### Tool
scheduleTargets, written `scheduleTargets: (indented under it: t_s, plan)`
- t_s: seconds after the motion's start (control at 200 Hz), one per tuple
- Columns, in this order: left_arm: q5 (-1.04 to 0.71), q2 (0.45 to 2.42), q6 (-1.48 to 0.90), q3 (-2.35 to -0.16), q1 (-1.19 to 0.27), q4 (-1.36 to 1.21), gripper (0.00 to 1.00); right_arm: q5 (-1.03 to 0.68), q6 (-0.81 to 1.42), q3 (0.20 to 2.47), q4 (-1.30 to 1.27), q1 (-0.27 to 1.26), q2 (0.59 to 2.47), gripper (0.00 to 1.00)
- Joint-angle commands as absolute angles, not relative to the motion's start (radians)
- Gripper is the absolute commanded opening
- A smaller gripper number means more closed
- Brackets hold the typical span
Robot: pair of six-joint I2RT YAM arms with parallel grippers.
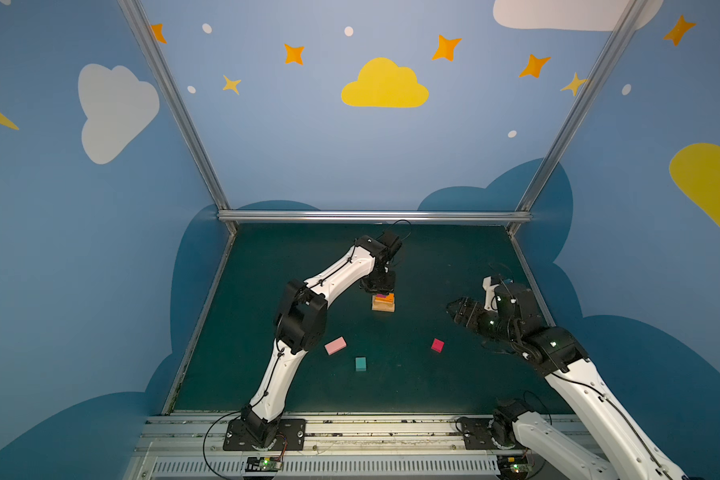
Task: Build the wood block tower
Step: 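Lower the magenta cube onto the orange block with the left gripper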
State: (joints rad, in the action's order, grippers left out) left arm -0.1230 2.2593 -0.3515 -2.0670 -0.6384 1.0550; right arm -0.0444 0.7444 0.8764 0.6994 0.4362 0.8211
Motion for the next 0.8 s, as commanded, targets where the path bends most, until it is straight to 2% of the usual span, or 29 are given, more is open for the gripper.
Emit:
scheduleTargets:
  t_s: [0.0,0.796]
  plan:
    - [-0.113,2.295,-0.334,-2.094,-0.633,1.069,0.26,-0.034,0.749,0.865,0.696,0.441,0.815,0.86]
    - [-0.089,2.315,-0.318,-2.129,-0.631,1.096,0.29,-0.043,0.752,0.858,0.681,0.44,0.824,0.86]
